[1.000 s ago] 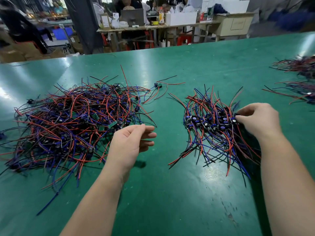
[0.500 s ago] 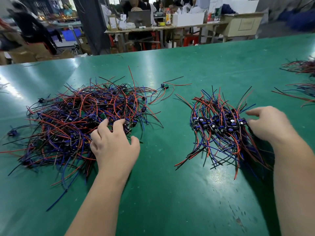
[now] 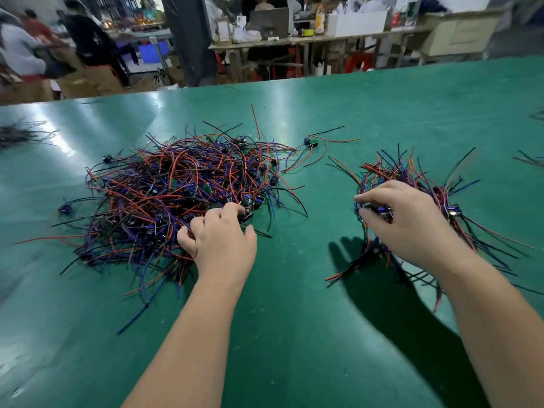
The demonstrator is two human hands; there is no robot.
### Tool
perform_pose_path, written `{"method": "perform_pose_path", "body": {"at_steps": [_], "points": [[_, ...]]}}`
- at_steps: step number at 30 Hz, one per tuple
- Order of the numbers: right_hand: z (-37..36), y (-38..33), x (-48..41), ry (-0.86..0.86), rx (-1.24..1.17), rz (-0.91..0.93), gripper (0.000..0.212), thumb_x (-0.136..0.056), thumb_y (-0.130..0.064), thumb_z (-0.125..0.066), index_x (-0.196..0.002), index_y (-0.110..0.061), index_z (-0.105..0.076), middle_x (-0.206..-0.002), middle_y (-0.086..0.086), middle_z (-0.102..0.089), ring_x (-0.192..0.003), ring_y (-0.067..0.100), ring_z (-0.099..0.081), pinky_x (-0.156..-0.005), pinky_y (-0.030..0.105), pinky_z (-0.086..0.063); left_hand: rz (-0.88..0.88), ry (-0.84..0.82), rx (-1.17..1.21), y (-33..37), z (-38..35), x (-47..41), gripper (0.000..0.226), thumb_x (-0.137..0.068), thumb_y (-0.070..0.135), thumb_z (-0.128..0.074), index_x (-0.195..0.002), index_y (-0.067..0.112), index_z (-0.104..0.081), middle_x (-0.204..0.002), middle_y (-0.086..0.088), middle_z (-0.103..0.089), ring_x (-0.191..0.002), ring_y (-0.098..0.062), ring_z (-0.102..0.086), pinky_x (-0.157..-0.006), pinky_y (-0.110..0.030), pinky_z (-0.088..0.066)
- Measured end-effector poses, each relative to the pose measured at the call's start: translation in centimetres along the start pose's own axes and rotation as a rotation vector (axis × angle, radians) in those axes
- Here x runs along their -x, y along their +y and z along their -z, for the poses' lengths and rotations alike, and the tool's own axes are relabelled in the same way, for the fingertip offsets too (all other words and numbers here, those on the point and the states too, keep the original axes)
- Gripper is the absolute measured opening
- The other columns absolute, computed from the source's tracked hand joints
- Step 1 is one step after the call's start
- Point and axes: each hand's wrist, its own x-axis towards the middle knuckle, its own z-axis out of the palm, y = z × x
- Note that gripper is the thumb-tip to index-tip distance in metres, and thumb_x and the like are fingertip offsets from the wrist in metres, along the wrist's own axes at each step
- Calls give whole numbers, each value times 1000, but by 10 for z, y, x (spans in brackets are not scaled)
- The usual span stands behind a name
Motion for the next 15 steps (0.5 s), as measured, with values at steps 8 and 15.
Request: {"method": "perform_pose_path", "body": {"at_steps": [8, 15], "points": [[-8, -5, 1, 84, -149, 7, 17, -85, -3, -63, -97, -10, -74, -89, 0, -67, -79, 11, -60, -73, 8, -40, -346, 410, 648, 20, 21, 9, 24, -84, 13, -63, -106, 10, -71, -114, -10, -63, -107, -20, -60, -99, -40, -43], [-9, -23, 2, -101, -898, -199, 24, -86, -2, -63, -87, -22, -75, -81, 6, -74, -68, 13, -68, -61, 19, -49, -566, 193, 1060, 40, 20, 32, 59, -81, 4, -72, -130, 27, -49, -117, 0, -60, -103, -15, -64, -86, -20, -49]]}}
